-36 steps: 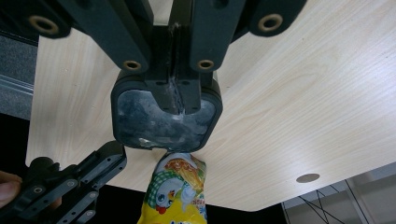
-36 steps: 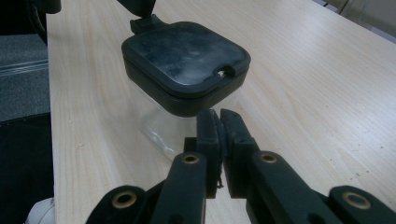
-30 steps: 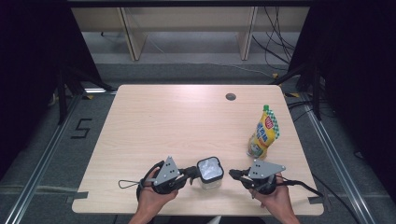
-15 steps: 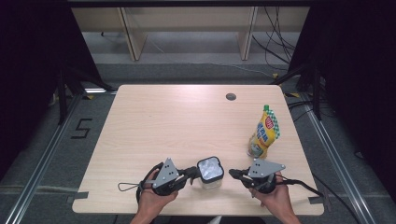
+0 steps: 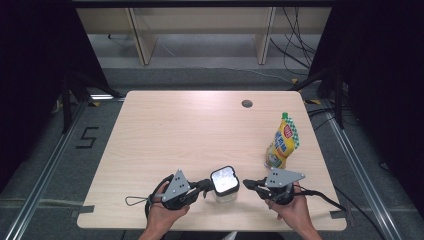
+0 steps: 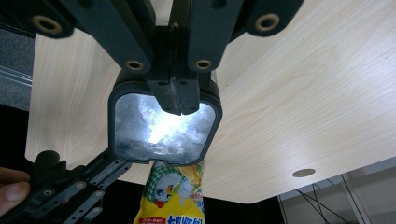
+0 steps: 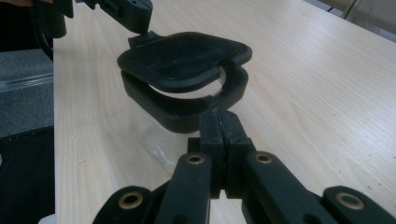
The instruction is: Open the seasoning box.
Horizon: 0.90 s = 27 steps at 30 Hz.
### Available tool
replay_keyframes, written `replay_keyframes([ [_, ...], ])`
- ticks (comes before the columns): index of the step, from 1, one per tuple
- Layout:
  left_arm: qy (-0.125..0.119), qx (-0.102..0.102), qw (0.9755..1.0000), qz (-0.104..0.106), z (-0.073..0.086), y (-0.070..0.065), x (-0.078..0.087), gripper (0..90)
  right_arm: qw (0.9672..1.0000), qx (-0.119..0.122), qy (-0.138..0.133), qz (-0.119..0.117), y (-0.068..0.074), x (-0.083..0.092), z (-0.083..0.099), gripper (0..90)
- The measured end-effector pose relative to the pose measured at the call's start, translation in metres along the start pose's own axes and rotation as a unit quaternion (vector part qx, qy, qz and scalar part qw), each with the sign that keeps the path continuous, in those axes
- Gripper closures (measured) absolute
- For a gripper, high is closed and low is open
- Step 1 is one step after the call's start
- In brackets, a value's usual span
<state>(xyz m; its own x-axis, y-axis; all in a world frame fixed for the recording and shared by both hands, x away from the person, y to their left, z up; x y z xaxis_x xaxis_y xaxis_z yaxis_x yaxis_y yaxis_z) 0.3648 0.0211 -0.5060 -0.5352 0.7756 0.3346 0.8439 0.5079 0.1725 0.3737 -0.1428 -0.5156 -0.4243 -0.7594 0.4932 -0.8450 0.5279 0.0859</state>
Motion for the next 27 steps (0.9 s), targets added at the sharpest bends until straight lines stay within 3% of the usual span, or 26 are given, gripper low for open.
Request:
replay_keyframes([
  [5, 0.0, -0.001, 1.0, 0.002, 0.0, 0.0, 0.0, 89.0, 0.9999, -0.002, -0.012, -0.005, 0.001, 0.0, -0.003, 90.0],
  [7, 0.0, 0.0, 1.0, 0.003, 0.0, 0.0, 0.0, 89.0, 1.0, 0.007, 0.005, 0.001, 0.003, 0.0, -0.002, 90.0],
  [10, 0.002, 0.0, 1.0, 0.002, 0.001, 0.0, 0.0, 89.0, 0.9998, 0.017, -0.007, -0.009, 0.009, -0.005, -0.012, 90.0],
  [16, 0.001, -0.001, 1.0, 0.004, 0.002, 0.001, 0.001, 88.0, 0.9993, 0.035, 0.006, -0.009, 0.018, -0.014, -0.021, 90.0],
  [20, -0.016, 0.014, 0.9998, 0.006, -0.004, 0.006, 0.008, 77.9, 0.9993, 0.037, -0.003, -0.007, 0.019, -0.01, -0.026, 90.0],
  [22, -0.014, 0.02, 0.9995, 0.021, -0.004, 0.007, 0.014, 71.8, 0.9994, 0.033, -0.008, -0.007, 0.018, -0.008, -0.029, 90.0],
  [25, 0.02, 0.017, 0.9989, 0.04, 0.012, 0.005, 0.018, 57.0, 0.9994, 0.03, -0.018, -0.007, 0.018, -0.007, -0.032, 90.0],
  [27, 0.049, 0.023, 0.9979, 0.035, 0.027, 0.003, 0.015, 50.5, 0.9992, 0.035, -0.02, -0.006, 0.019, -0.006, -0.035, 90.0],
])
Point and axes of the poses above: each handheld gripper's, and its own axes: x roughly backward along the jaws, z roughly out of its underside, y roughly to its left, the point moved 10 cm from there along -x, roughly forward along the jaws, and after that the axes turned 11 degrees about -x, right-handed, at the moved point
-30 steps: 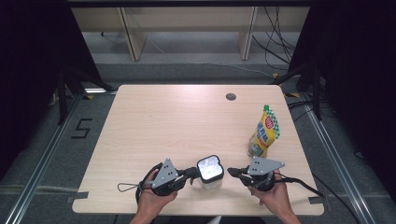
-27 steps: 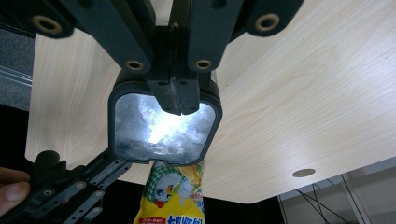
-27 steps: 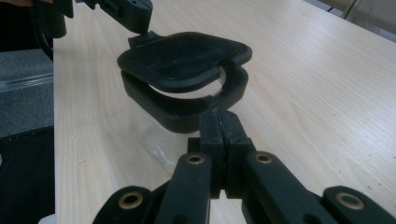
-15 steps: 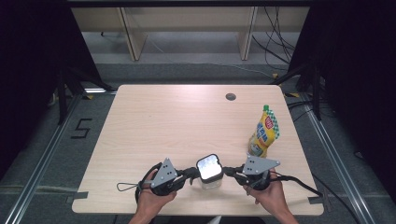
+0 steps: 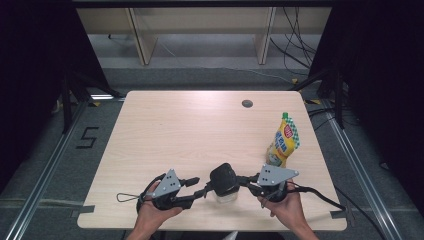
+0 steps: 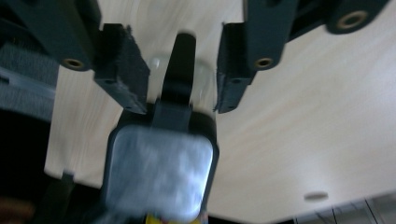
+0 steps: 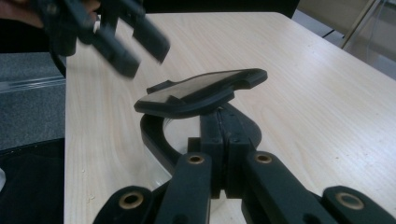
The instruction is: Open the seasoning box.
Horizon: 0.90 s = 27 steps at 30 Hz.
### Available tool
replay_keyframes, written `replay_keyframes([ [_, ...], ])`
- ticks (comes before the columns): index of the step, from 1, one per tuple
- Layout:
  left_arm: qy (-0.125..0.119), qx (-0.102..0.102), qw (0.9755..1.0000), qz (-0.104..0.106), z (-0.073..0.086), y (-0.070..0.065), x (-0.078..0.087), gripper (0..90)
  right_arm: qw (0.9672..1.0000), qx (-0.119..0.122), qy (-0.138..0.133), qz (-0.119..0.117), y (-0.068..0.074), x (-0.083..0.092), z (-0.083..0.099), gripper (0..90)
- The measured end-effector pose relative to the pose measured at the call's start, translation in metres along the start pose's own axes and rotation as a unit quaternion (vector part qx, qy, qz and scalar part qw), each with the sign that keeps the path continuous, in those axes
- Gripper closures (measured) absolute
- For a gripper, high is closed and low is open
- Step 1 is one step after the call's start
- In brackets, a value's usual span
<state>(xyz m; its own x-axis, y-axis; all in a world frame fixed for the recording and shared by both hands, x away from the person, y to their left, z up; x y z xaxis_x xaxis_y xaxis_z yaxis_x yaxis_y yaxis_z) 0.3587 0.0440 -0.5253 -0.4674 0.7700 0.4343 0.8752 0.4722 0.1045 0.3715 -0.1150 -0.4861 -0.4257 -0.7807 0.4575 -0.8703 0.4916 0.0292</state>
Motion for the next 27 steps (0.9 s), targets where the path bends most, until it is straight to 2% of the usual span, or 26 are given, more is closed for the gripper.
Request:
replay_keyframes([
  [1, 0.01, -0.015, 0.9998, 0.006, 0.005, 0.001, -0.003, 49.3, 1.0, -0.008, 0.0, 0.002, 0.002, 0.001, -0.001, 90.0],
  [2, 0.018, -0.005, 0.9998, 0.008, 0.01, -0.001, -0.008, 49.0, 1.0, -0.004, -0.006, -0.001, 0.003, 0.0, -0.005, 90.0],
  [3, 0.024, -0.018, 0.9995, 0.013, 0.014, 0.0, -0.011, 49.6, 1.0, 0.003, -0.005, -0.005, 0.005, 0.0, -0.008, 90.0],
  [4, 0.029, -0.012, 0.9994, 0.017, 0.017, -0.002, -0.015, 50.6, 0.9999, 0.006, -0.009, -0.006, 0.007, 0.0, -0.011, 90.0],
  [5, 0.035, -0.028, 0.9989, 0.016, 0.02, 0.0, -0.018, 50.6, 0.9999, 0.009, -0.01, -0.008, 0.009, -0.001, -0.014, 90.0],
  [6, 0.04, -0.027, 0.9988, 0.011, 0.022, 0.0, -0.02, 50.7, 0.9998, 0.013, -0.011, -0.011, 0.012, -0.002, -0.017, 90.0],
  [8, 0.038, -0.026, 0.9988, 0.016, 0.025, 0.0, -0.024, 54.2, 0.9997, 0.011, -0.016, -0.013, 0.015, -0.004, -0.022, 90.0],
  [9, 0.03, -0.019, 0.9991, 0.023, 0.024, -0.002, -0.026, 56.6, 0.9996, 0.013, -0.019, -0.015, 0.017, -0.006, -0.025, 90.0],
  [11, 0.027, -0.04, 0.9983, 0.033, 0.024, -0.002, -0.027, 62.9, 0.9993, 0.019, -0.024, -0.02, 0.02, -0.008, -0.03, 90.0],
  [12, 0.021, -0.025, 0.9988, 0.037, 0.023, -0.005, -0.028, 65.6, 0.9992, 0.021, -0.025, -0.024, 0.022, -0.01, -0.032, 90.0],
  [14, 0.021, -0.038, 0.9984, 0.036, 0.023, -0.006, -0.028, 72.7, 0.9991, 0.021, -0.026, -0.025, 0.026, -0.013, -0.036, 90.0],
  [23, 0.028, -0.041, 0.9984, 0.025, 0.023, -0.005, -0.029, 73.5, 0.9981, 0.036, -0.022, -0.044, 0.045, -0.031, -0.047, 90.0],
  [24, 0.034, -0.051, 0.9978, 0.024, 0.023, -0.004, -0.028, 73.5, 0.9981, 0.033, -0.021, -0.048, 0.047, -0.033, -0.048, 90.0],
  [27, 0.033, -0.044, 0.9982, 0.023, 0.021, -0.006, -0.03, 73.5, 0.9975, 0.036, -0.026, -0.055, 0.05, -0.038, -0.047, 90.0],
])
Point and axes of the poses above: each handheld gripper's, and its own axes: x roughly backward along the jaws, z roughly out of its underside, y roughly to its left, the point moved 10 cm from there along -x, roughly forward along the jaws, and after that the axes turned 11 degrees about -x, right-handed, at the moved point
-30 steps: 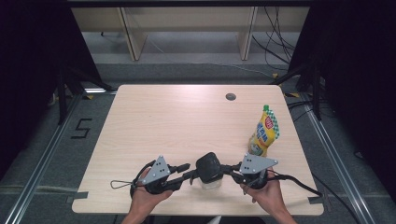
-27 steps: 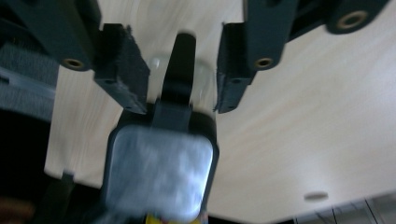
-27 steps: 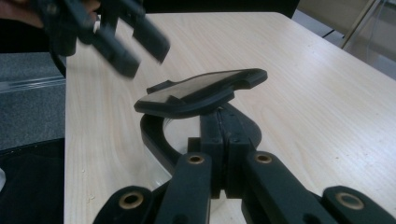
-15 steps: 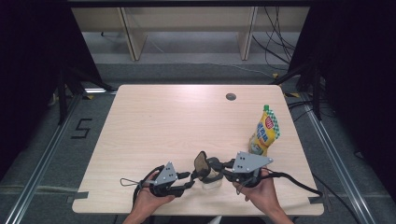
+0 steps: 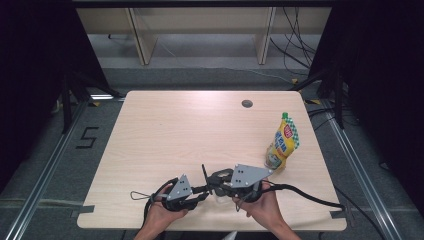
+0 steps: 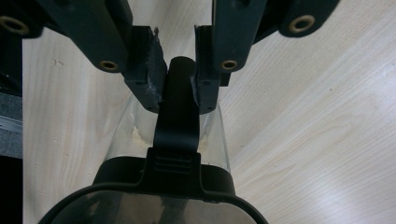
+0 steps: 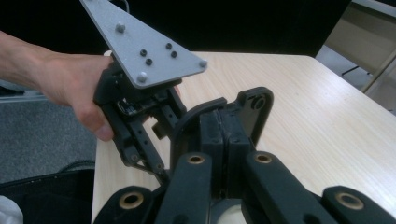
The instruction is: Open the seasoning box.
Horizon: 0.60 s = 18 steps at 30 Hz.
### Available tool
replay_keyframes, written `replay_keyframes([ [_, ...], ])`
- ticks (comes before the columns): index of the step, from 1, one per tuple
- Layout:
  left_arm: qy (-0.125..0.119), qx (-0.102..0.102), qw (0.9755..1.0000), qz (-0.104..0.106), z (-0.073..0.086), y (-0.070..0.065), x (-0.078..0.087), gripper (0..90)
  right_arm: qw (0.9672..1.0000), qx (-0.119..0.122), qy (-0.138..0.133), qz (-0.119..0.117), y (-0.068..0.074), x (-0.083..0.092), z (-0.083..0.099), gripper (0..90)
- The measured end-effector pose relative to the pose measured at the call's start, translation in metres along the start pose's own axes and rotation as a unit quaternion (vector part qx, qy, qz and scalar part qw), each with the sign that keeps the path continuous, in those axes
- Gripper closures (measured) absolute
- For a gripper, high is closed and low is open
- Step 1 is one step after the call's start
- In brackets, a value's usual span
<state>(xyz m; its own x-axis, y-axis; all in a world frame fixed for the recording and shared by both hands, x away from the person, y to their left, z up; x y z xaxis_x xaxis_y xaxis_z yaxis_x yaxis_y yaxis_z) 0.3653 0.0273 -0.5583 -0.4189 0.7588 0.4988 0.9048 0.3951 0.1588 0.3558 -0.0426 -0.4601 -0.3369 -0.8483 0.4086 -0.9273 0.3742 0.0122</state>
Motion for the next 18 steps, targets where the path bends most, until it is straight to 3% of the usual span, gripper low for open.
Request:
replay_keyframes([
  [2, -0.001, -0.008, 1.0, 0.001, -0.001, 0.001, -0.001, 73.6, 1.0, -0.009, 0.0, -0.001, 0.002, -0.001, 0.0, 90.0],
  [6, -0.005, 0.004, 1.0, 0.002, -0.001, 0.0, -0.001, 73.5, 1.0, -0.007, -0.001, 0.002, 0.001, 0.001, 0.0, 90.0],
  [9, -0.004, -0.008, 1.0, 0.003, -0.001, 0.001, -0.001, 73.3, 0.9999, -0.008, -0.005, 0.006, 0.0, 0.006, -0.001, 89.8],
  [12, -0.005, 0.006, 1.0, 0.003, 0.0, 0.0, 0.0, 72.8, 0.9997, -0.011, -0.011, 0.017, -0.008, 0.015, 0.0, 88.8],
  [14, -0.008, -0.002, 1.0, 0.0, -0.001, 0.001, 0.001, 71.6, 0.9993, -0.016, -0.015, 0.029, -0.016, 0.023, 0.003, 88.4],
  [17, -0.013, 0.011, 0.9999, 0.001, -0.003, 0.0, 0.006, 67.1, 0.9982, -0.039, -0.014, 0.044, -0.024, 0.036, 0.011, 87.7],
  [18, -0.016, 0.01, 0.9998, -0.003, -0.003, 0.001, 0.007, 65.5, 0.9982, -0.034, -0.019, 0.046, -0.028, 0.039, 0.013, 87.3],
])
Point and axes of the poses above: each handheld gripper's, and its own axes: x roughly backward along the jaws, z roughly out of its underside, y roughly to its left, the point moved 10 cm from there along -x, roughly forward along the jaws, and after that the axes turned 11 degrees about -x, right-handed, at the moved point
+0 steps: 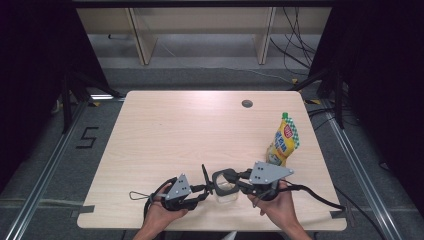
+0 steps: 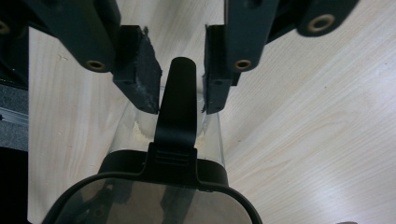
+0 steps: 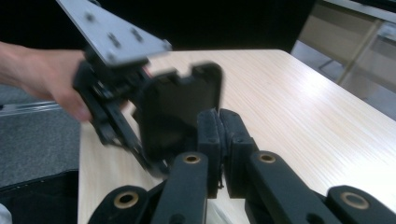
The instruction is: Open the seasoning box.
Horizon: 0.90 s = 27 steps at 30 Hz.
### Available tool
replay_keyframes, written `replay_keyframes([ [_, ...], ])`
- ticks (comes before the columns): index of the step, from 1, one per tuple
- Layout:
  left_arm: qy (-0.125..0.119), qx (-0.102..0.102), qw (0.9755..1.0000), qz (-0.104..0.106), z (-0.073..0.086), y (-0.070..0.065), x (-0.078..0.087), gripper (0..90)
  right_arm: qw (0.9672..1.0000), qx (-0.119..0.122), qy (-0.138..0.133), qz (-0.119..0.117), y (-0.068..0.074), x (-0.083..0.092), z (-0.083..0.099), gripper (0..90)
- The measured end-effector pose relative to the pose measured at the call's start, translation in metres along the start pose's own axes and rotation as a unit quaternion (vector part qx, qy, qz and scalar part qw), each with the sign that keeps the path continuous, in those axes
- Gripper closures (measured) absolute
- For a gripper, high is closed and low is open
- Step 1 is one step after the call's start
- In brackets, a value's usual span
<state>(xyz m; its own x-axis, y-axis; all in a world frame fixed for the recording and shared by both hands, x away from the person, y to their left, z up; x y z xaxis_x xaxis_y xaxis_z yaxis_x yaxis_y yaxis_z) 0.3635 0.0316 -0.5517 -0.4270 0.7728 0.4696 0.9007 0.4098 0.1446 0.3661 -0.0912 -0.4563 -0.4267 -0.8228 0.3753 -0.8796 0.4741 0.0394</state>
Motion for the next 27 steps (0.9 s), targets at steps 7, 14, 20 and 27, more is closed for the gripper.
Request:
replay_keyframes([
  [7, 0.015, 0.014, 0.9998, -0.007, 0.003, 0.0, 0.009, 47.6, 0.9989, -0.018, 0.004, 0.043, -0.025, 0.025, 0.021, 81.7],
  [14, 0.028, 0.061, 0.9973, -0.029, 0.003, 0.004, 0.013, 34.8, 0.9951, -0.042, 0.016, 0.088, -0.045, 0.052, 0.044, 74.0],
  [20, 0.041, 0.071, 0.9962, -0.028, 0.003, 0.0, 0.01, 28.6, 0.9925, -0.05, 0.02, 0.109, -0.056, 0.07, 0.056, 68.2],
  [27, 0.05, 0.071, 0.9959, -0.027, 0.002, -0.011, 0.009, 24.2, 0.9863, -0.097, 0.023, 0.131, -0.07, 0.085, 0.072, 61.4],
])
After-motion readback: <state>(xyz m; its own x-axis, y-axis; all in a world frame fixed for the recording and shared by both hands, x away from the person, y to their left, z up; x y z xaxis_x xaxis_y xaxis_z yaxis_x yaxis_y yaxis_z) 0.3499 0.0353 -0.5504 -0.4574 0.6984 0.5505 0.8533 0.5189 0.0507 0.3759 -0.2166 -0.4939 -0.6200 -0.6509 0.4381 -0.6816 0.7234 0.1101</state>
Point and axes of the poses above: each handheld gripper's, and its own axes: x roughly backward along the jaws, z roughly out of its underside, y roughly to its left, the point moved 10 cm from there along -x, roughly forward along the jaws, and after that the axes turned 11 degrees about -x, right-handed, at the moved point
